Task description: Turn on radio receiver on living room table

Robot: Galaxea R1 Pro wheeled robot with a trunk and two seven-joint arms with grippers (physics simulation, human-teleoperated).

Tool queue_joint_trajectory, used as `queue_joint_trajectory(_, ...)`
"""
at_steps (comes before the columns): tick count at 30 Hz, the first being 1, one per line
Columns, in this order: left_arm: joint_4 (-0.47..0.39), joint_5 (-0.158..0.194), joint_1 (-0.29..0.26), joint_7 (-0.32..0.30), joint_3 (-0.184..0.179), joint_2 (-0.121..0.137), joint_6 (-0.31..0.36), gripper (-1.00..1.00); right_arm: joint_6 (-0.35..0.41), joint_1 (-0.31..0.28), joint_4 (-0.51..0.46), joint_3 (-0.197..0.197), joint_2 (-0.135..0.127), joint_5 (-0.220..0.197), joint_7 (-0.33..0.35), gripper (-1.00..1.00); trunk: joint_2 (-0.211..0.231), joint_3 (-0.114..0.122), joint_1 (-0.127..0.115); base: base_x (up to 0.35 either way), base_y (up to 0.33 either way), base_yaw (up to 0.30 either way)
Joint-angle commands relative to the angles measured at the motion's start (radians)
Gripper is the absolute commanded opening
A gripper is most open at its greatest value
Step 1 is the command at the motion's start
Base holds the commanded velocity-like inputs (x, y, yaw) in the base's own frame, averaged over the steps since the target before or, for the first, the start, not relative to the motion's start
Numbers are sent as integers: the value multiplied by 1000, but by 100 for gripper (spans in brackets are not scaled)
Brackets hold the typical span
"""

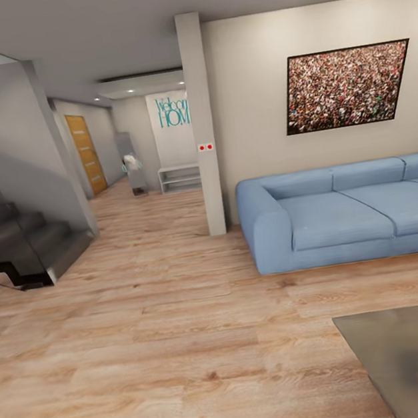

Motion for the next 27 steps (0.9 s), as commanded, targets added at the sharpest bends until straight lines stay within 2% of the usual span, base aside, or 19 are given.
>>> queue_joint_trajectory(1, 0, 0, 0, 0, 0, 0, 0, 100, 0, 0, 0, 0, 0, 0, 0, 100, 0, 0, 0, 1, 0, -279)
queue_joint_trajectory(14, 0, 0, 0, -3, 0, -1, 3, 100, 0, 0, 0, 0, 0, 0, 0, 100, 0, 0, 0, 36, 16, -271)
queue_joint_trajectory(27, 0, 0, 0, -4, 0, 0, 9, 100, 0, 0, 0, 1, -1, 0, 0, 100, 0, 0, 0, 294, 123, -30)
